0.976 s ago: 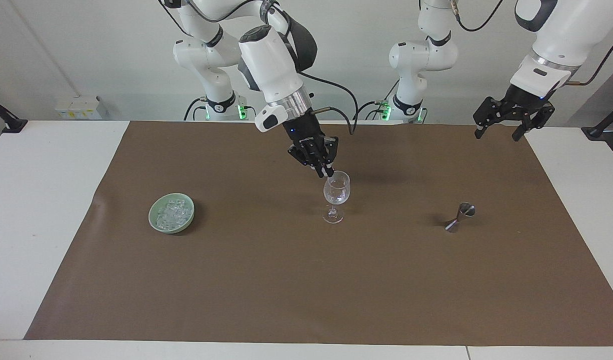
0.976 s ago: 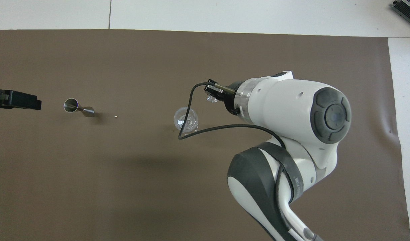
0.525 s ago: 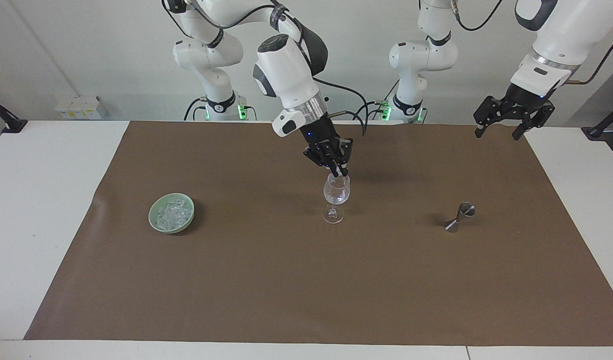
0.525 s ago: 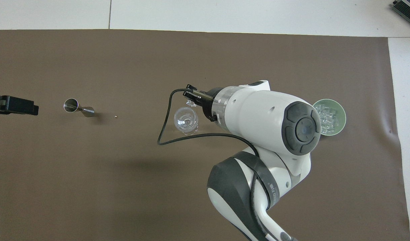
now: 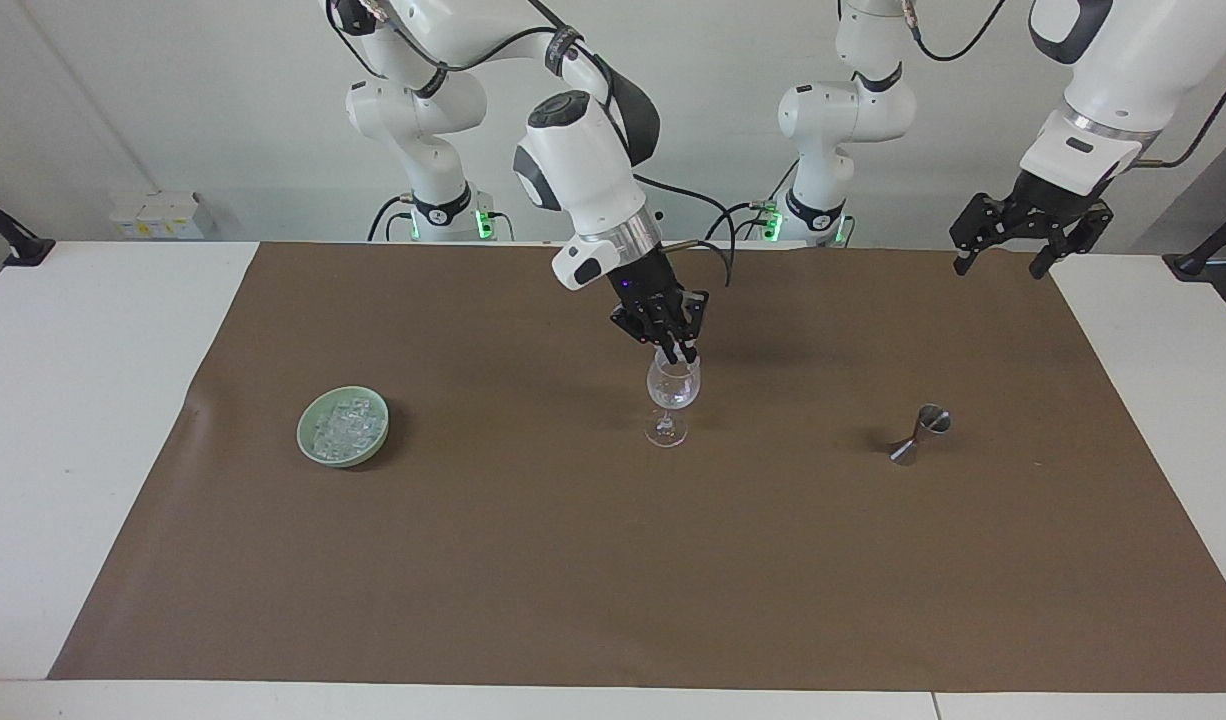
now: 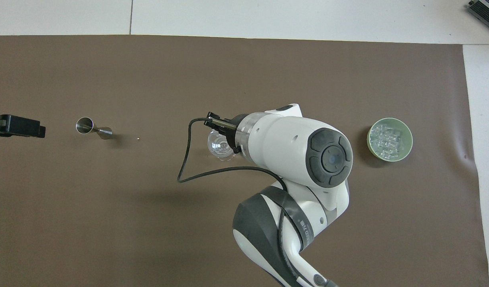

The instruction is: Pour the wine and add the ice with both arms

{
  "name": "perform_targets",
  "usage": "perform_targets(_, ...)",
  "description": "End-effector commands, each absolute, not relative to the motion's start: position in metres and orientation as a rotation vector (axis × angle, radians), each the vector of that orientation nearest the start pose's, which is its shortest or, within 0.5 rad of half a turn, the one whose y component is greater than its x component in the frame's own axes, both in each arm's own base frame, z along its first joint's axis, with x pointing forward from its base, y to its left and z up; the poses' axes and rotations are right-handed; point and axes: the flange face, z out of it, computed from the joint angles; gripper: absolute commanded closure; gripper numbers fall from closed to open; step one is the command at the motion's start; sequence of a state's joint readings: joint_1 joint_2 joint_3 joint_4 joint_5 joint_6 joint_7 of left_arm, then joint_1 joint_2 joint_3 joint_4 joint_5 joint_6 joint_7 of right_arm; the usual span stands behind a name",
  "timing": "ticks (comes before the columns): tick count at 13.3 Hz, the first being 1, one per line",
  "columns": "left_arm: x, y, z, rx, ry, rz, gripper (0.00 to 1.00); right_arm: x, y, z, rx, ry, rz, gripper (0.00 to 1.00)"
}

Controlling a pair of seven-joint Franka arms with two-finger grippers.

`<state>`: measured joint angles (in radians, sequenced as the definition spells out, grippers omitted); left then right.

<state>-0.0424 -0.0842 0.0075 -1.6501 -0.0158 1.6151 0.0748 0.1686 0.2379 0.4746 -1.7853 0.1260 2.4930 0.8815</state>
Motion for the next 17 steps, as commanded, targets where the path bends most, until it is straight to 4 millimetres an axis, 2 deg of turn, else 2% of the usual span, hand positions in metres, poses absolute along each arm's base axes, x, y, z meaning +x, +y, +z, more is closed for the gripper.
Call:
perform_targets(1,0.5222,-0.0186,0.639,-3.126,0.197,-0.074,0.0,0.5393,0.3766,0.4796,-2.608,0.48,-0.299,1.0)
perform_targets(3,0.5223,-0.0229,0.6393,-3.127,0.204,-0.079,0.0,0.5381,0.3773,0.4779,-2.612,0.478,-0.295,0.97)
perform_targets(6,0.5228,-0.0189,0.6396,-3.128,0.183,-0.084,0.0,0.5378,0.3762,0.4748,-2.616,0.481,-0.29,0.83)
perform_targets(7,0.523,-0.0166,0.6398,-3.13,0.173,-0.086,0.0,0.5378,0.3762,0.4748,-2.616,0.483,-0.289,0.75)
perform_targets(8,0.523,-0.0165,0.6398,-3.13,0.171,-0.086,0.0,0.5372,0.377,0.4749,-2.616,0.481,-0.289,0.63)
perform_targets(11,0.5219,-0.019,0.6388,-3.13,0.178,-0.07,0.0,0.537,0.3779,0.4758,-2.609,0.497,-0.286,0.47)
perform_targets(13,0.5219,-0.0173,0.6388,-3.131,0.173,-0.07,0.0,0.5373,0.3779,0.4768,-2.606,0.501,-0.288,0.42)
perform_targets(15,0.5221,-0.0173,0.6389,-3.131,0.173,-0.072,0.0,0.5369,0.3788,0.4776,-2.603,0.506,-0.287,0.42)
perform_targets(17,0.522,-0.0182,0.6389,-3.13,0.176,-0.072,0.0,0.5375,0.38,0.4818,-2.599,0.502,-0.293,0.35)
